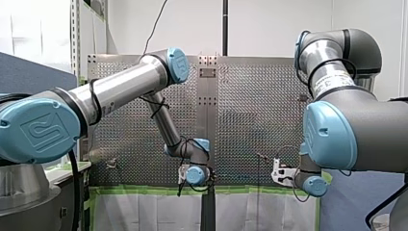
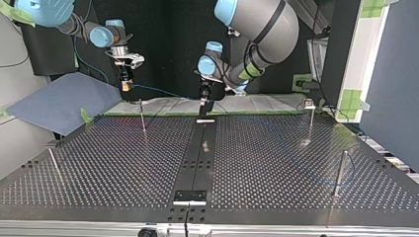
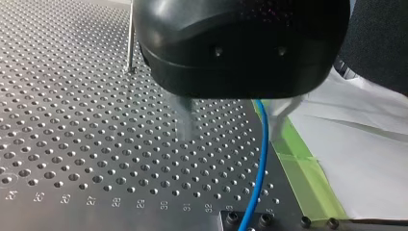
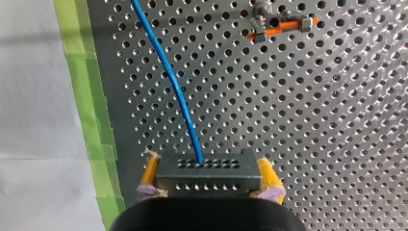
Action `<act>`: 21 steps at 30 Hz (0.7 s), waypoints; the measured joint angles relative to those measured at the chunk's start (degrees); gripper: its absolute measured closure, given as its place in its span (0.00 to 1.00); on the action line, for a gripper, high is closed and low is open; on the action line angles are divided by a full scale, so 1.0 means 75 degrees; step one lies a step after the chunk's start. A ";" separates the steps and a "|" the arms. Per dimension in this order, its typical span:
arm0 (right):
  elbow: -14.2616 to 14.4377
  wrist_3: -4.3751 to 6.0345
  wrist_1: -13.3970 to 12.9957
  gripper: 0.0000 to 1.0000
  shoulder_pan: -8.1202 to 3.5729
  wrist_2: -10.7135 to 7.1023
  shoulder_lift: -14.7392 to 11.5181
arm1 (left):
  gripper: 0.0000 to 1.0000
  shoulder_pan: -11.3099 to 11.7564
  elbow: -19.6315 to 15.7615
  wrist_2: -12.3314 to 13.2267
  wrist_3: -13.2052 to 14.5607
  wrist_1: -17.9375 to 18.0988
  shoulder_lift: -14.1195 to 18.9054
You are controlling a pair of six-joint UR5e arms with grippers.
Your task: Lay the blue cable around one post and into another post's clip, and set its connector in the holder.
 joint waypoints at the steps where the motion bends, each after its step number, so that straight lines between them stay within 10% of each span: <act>1: 0.0000 0.0000 0.0000 1.00 0.0001 0.0000 0.0000 | 0.40 0.0000 0.0000 0.0000 0.0000 0.0000 0.0000; 21: -0.0029 0.0024 0.0000 1.00 -0.0001 -0.0002 0.0004 | 0.68 0.0001 0.0000 0.0088 0.0033 -0.0011 0.0001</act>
